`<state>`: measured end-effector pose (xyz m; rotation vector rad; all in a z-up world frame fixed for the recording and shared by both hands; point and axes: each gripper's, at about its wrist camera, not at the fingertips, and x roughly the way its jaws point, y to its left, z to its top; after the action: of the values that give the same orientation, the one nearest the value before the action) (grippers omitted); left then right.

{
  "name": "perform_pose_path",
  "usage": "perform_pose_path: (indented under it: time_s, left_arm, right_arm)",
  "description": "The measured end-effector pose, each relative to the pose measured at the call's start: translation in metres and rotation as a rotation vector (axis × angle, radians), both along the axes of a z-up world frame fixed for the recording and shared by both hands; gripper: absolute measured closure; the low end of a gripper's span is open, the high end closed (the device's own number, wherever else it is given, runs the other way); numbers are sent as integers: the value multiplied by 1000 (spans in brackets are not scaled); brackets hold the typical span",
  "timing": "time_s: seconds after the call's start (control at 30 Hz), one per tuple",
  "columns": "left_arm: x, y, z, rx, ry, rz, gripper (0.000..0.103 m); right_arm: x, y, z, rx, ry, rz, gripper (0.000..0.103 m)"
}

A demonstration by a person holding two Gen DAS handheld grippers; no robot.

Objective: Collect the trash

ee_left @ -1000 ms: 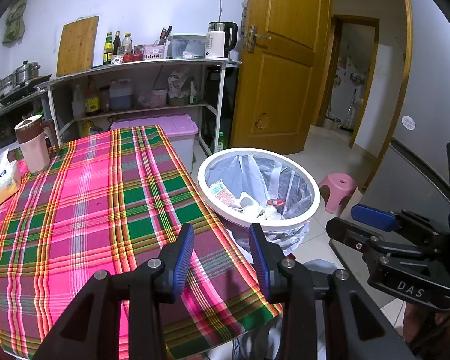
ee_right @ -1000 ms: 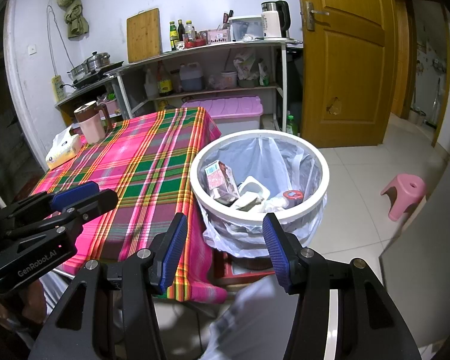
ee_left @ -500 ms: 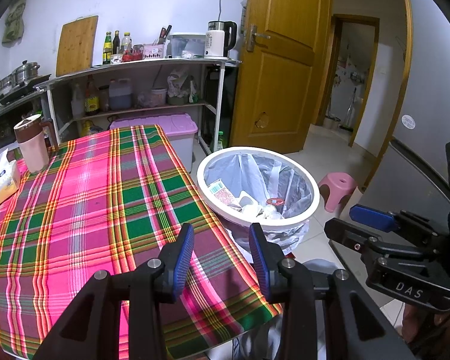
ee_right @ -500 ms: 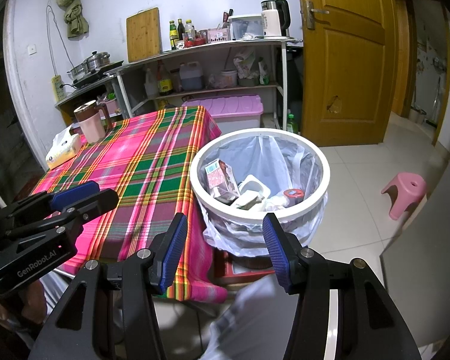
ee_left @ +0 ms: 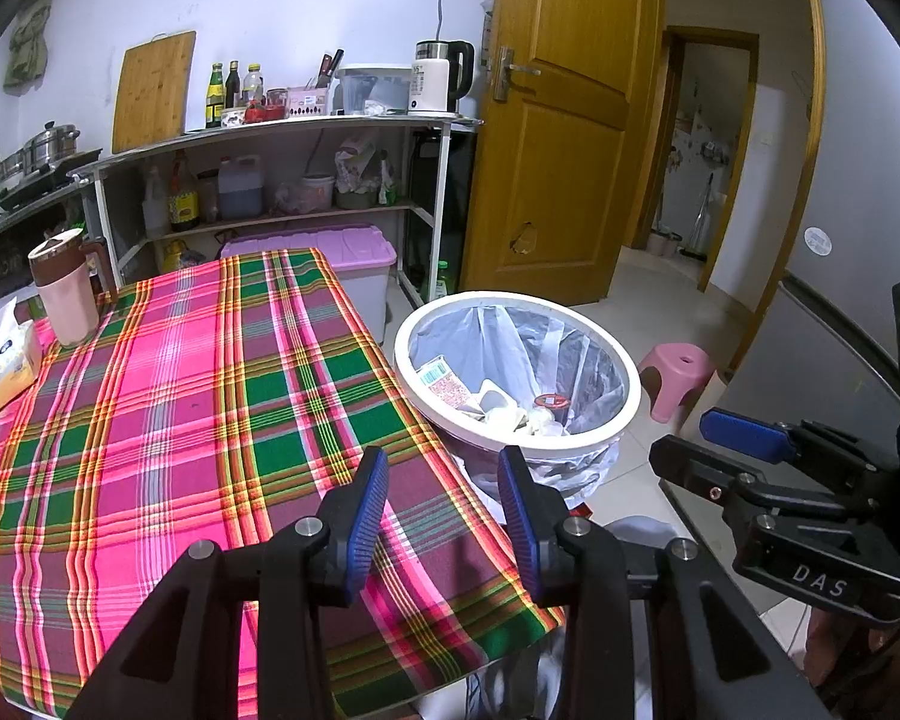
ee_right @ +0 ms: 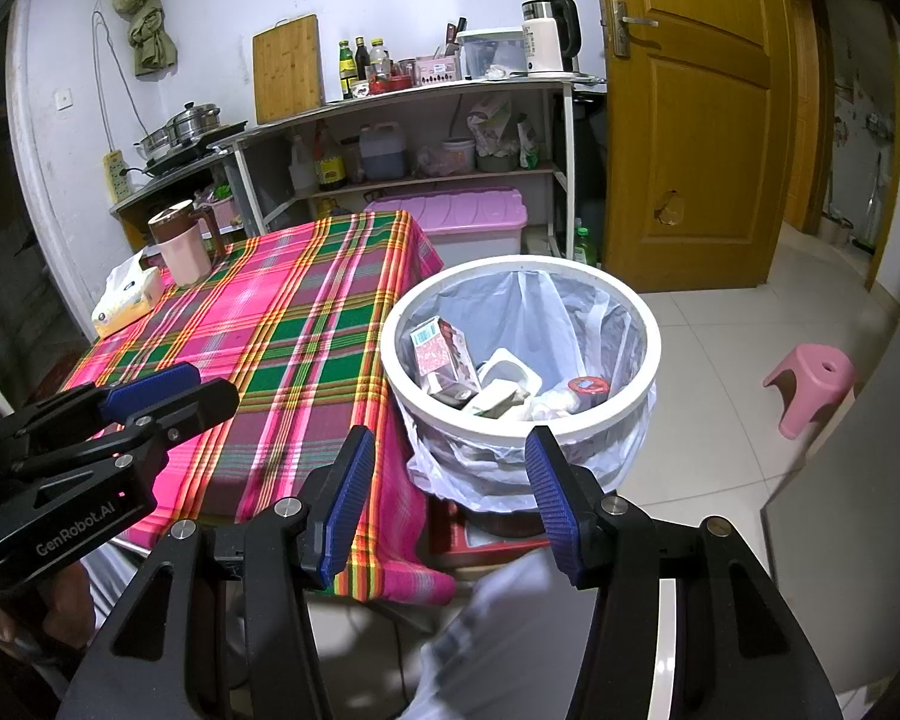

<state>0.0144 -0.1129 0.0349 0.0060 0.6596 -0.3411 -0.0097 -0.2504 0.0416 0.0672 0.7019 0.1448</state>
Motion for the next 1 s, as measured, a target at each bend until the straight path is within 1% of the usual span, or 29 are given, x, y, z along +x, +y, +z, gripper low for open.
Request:
perform_pose_path:
  time_s: [0.37, 0.6, 0.83, 1.0]
  left_arm:
    - [1, 0, 1, -2, 3, -1, 65]
    - [0, 2, -5, 0, 10, 0, 65]
    - [0, 3, -8, 5, 4, -1, 65]
    - [-2, 3, -5, 7, -10, -1, 65]
  right_arm:
    - [0, 0, 0, 1, 2, 0, 50]
    - [1, -1, 0, 1, 2, 1, 50]
    - [1, -1, 0, 0, 1, 2, 50]
    - [1, -1, 1, 1, 2, -2, 50]
